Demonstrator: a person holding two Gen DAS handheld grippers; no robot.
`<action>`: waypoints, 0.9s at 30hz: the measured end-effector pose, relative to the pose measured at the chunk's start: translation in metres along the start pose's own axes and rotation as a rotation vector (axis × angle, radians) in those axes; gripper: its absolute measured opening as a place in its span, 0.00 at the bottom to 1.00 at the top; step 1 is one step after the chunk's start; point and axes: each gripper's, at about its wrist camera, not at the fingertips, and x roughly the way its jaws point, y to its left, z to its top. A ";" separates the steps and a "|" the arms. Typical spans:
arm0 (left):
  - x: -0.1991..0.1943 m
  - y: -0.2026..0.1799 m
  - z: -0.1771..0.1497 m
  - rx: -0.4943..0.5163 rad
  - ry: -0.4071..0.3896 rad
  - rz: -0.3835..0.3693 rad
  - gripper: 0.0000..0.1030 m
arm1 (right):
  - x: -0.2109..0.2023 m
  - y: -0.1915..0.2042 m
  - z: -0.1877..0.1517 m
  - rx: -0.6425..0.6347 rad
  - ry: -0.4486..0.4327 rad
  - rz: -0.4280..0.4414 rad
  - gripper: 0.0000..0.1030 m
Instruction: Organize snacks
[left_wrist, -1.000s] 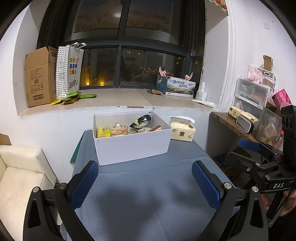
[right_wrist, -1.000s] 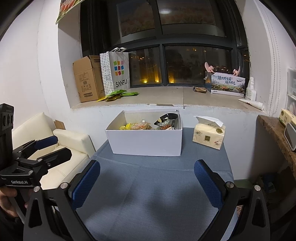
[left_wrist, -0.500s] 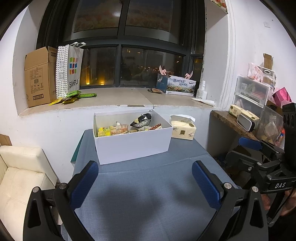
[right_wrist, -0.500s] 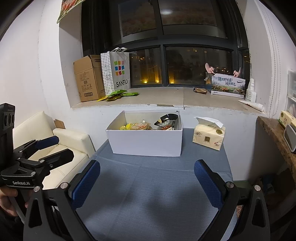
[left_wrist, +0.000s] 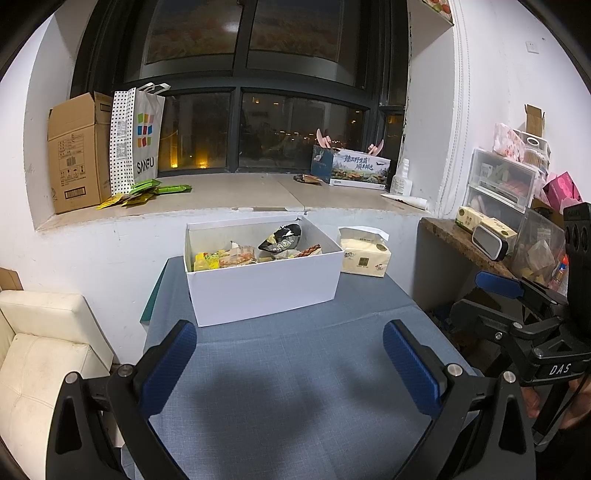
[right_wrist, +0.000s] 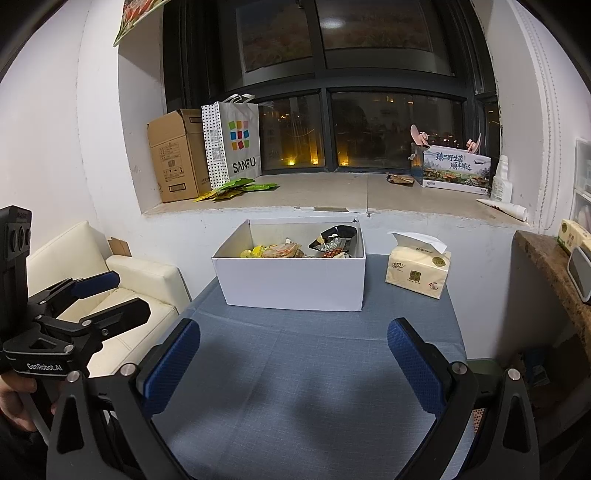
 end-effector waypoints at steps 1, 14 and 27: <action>0.000 0.000 0.000 0.000 0.000 0.000 1.00 | 0.000 0.000 0.000 0.000 0.001 0.001 1.00; 0.000 -0.001 0.000 0.003 0.000 -0.001 1.00 | 0.001 0.001 0.000 0.000 0.001 0.000 1.00; 0.003 0.003 -0.003 -0.017 0.003 -0.024 1.00 | 0.001 0.002 -0.001 0.001 0.003 0.000 1.00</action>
